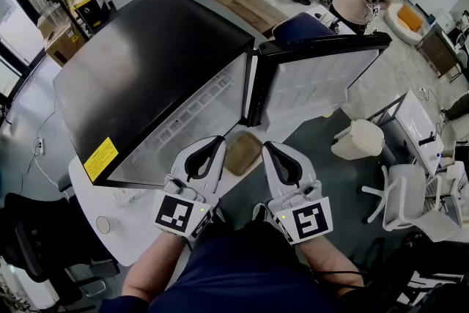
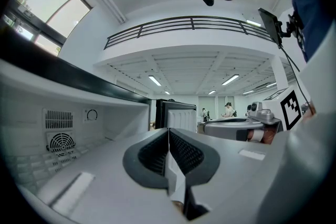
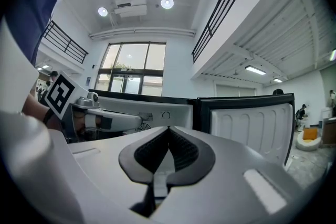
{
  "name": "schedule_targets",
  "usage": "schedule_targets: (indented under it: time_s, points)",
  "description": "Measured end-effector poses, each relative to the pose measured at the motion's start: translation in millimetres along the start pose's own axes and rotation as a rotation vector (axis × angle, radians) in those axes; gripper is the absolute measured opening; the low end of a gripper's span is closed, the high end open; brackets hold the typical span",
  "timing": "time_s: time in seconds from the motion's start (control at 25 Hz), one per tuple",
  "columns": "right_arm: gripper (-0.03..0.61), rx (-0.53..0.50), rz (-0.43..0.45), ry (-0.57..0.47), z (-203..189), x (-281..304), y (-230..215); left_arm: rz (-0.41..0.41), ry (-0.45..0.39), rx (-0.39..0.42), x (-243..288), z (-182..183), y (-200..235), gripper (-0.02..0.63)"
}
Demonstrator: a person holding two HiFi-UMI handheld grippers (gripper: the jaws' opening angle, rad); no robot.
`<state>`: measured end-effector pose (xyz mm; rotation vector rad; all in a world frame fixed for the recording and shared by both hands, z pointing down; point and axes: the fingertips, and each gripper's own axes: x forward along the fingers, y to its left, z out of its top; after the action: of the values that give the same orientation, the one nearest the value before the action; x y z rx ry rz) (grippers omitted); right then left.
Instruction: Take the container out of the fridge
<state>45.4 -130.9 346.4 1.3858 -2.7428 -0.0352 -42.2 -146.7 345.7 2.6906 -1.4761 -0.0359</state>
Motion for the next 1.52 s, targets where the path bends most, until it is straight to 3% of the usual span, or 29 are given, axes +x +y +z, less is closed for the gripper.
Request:
schedule_targets:
  time_s: [1.52]
  points:
    - [0.006, 0.021, 0.009, -0.001, -4.2, -4.8, -3.6, -0.007, 0.018, 0.002, 2.9, -9.4, -4.7, 0.005]
